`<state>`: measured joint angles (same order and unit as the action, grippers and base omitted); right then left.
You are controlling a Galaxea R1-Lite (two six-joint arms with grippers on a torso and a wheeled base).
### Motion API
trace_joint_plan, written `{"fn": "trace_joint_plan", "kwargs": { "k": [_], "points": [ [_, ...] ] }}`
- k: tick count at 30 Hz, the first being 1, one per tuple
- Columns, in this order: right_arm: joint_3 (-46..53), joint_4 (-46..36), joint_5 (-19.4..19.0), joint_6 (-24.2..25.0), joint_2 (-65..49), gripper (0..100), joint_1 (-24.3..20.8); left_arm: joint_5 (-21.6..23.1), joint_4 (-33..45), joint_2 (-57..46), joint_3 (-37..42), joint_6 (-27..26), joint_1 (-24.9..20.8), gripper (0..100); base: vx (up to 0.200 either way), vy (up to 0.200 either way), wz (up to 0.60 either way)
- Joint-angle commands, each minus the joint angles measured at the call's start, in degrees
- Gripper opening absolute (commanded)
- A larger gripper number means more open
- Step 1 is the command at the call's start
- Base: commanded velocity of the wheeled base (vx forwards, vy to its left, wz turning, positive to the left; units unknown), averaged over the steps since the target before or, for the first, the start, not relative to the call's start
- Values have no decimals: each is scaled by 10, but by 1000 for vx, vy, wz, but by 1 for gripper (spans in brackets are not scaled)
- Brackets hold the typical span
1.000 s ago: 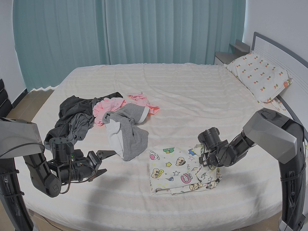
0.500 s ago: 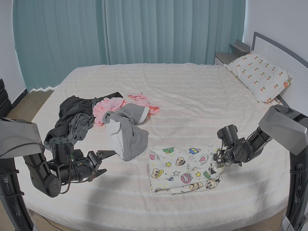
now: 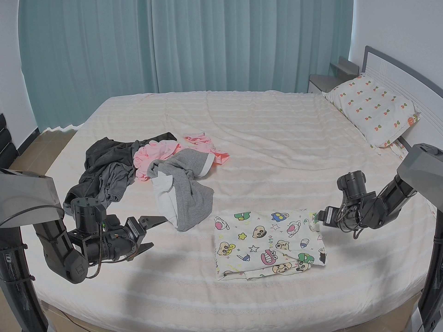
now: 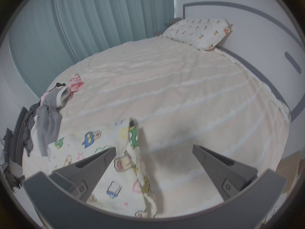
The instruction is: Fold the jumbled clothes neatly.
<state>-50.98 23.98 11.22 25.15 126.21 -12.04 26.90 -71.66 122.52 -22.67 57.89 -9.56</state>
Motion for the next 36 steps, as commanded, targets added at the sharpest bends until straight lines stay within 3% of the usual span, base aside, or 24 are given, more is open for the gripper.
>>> {"fn": "trace_joint_plan", "kwargs": {
  "k": [1,8,15,16,25,36],
  "points": [
    [58,2,-28,4,-13,100,-33,0,-1,1,0,0,0,100,0,0,0],
    [50,3,-54,5,44,100,-88,0,-1,1,1,0,1,100,0,0,0],
    [59,2,-52,8,59,100,-90,1,0,1,0,0,1,100,0,0,0],
    [73,3,-52,7,55,0,-85,0,-1,1,0,0,0,100,0,0,0],
    [110,12,-54,10,11,0,-55,0,-1,1,0,0,1,100,0,0,0],
    [112,22,-58,11,-7,0,-61,0,-1,1,0,0,0,100,0,0,0]
  ]
}}
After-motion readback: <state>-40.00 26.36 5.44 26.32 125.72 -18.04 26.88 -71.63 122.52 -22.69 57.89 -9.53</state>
